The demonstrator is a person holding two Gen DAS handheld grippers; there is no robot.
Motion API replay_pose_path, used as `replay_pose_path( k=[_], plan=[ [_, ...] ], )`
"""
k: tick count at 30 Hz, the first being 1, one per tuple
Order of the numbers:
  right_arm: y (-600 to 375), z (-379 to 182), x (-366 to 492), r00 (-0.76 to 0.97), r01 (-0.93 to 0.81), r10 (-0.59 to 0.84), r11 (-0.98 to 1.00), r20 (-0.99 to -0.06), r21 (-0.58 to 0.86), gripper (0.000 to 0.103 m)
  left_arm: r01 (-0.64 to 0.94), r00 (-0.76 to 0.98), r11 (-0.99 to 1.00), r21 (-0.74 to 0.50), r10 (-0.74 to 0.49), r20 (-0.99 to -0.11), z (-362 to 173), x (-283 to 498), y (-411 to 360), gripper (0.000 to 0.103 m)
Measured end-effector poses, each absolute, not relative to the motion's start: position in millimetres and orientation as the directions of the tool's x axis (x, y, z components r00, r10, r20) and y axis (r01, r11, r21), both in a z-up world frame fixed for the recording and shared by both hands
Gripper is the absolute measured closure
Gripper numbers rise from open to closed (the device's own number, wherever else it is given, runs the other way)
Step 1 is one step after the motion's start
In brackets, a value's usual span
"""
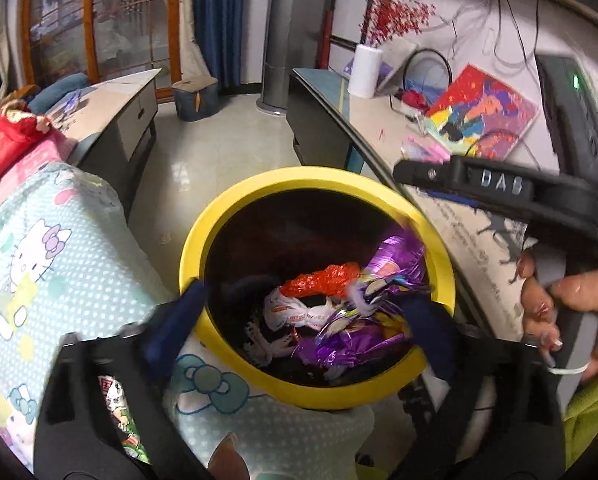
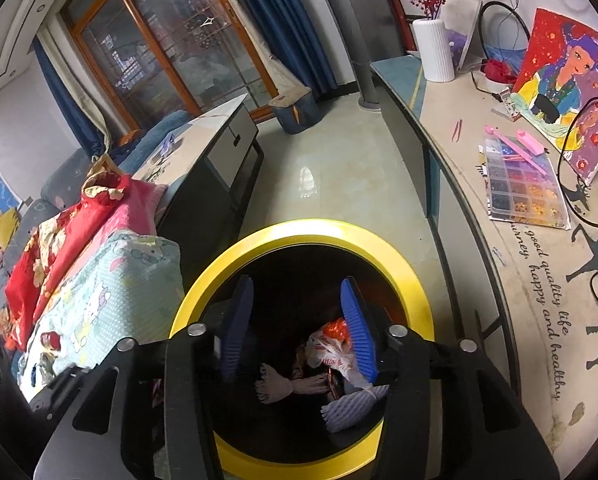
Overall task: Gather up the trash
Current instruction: 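Open both tools over the bin to drop the two wrappers, then move both tools back over the remaining trash on the bed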
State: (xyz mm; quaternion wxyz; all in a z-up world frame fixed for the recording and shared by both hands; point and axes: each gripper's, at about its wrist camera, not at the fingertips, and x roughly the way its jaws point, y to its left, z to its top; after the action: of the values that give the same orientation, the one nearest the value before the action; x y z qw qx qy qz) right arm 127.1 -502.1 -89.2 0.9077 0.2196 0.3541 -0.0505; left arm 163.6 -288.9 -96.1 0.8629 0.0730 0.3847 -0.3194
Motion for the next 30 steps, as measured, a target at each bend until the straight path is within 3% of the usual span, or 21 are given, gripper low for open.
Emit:
replay_pose_path(
  k=[3, 30],
  plan=[
    [-501.6, -87.9, 125.5, 0.746, 0.259, 0.040, 0.902, -0.665, 0.345, 0.051, 0.587, 0.511, 0.797, -0.141, -0.500, -0.699, -89.9, 165.4, -281.7, 0.011],
    [-456.1, -59.8, 119.0, 0.781, 0.182, 0.024, 0.947, -0.624, 0.264, 0.047, 0.450, 0.667, 0.878, -0.163, -0.452, -0.593, -43.8, 159.9, -217.8, 0.011]
  ],
)
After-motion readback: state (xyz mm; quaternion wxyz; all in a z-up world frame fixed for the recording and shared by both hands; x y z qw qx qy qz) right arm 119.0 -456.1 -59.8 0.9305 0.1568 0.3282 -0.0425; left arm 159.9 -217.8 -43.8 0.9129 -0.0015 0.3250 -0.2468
